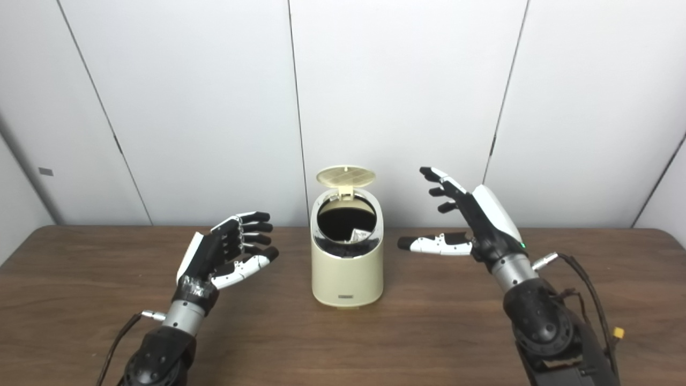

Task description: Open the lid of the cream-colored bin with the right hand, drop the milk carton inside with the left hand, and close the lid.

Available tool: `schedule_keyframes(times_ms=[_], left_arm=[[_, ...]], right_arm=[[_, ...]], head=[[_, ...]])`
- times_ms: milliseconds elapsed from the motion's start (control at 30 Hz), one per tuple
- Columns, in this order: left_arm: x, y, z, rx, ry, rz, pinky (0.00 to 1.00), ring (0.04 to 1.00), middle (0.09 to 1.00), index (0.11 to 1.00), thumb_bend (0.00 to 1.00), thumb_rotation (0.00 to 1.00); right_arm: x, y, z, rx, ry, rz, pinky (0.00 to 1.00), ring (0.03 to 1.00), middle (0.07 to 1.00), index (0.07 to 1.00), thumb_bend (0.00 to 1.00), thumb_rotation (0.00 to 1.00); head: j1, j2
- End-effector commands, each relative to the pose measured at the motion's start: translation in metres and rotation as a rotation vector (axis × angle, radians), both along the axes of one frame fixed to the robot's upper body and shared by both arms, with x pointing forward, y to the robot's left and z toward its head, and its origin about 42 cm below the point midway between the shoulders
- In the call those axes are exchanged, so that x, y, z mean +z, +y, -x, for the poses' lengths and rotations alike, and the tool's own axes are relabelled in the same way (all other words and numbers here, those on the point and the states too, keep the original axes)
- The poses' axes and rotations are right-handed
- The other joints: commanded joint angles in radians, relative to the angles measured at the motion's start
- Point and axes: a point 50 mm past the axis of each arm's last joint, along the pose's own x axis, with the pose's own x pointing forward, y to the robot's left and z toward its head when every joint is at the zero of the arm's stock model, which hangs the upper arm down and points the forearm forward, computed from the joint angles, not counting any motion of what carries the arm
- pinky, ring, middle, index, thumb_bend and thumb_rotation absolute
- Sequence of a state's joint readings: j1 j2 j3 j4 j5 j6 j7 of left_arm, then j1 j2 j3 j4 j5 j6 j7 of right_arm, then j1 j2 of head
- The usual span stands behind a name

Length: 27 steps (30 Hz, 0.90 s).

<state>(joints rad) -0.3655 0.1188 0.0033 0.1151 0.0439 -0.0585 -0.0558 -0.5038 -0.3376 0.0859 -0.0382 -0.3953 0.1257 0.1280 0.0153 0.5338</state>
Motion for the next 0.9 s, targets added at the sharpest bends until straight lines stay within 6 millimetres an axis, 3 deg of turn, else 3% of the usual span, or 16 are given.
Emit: schedule_keyframes(times_ms=[0,133,400,867], left_arm=[[0.012,-0.003,-0.003,-0.002,-0.061,0.000,0.56,0.658,0.710,0.750,0.67,0.16],[0.003,-0.004,0.000,-0.006,-0.037,0.014,0.52,0.644,0.713,0.752,0.66,0.12],[-0.008,-0.007,0.005,-0.003,-0.011,0.017,0.52,0.637,0.705,0.751,0.66,0.11],[-0.031,-0.007,0.012,-0.016,0.063,0.039,0.60,0.663,0.703,0.758,0.64,0.11]], right_arm=[[0.028,-0.002,-0.005,0.015,-0.093,0.018,0.72,0.846,0.912,0.901,0.75,0.44],[0.037,0.002,-0.005,0.015,-0.101,0.014,0.70,0.838,0.907,0.889,0.77,0.45],[0.053,0.010,0.000,0.031,-0.115,0.029,0.74,0.870,0.906,0.896,0.74,0.39],[0.091,0.023,-0.004,0.051,-0.180,0.101,0.64,0.795,0.892,0.893,0.74,0.46]], head=[[-0.003,-0.001],[0.000,0.001],[0.000,0.004],[0.005,0.008]])
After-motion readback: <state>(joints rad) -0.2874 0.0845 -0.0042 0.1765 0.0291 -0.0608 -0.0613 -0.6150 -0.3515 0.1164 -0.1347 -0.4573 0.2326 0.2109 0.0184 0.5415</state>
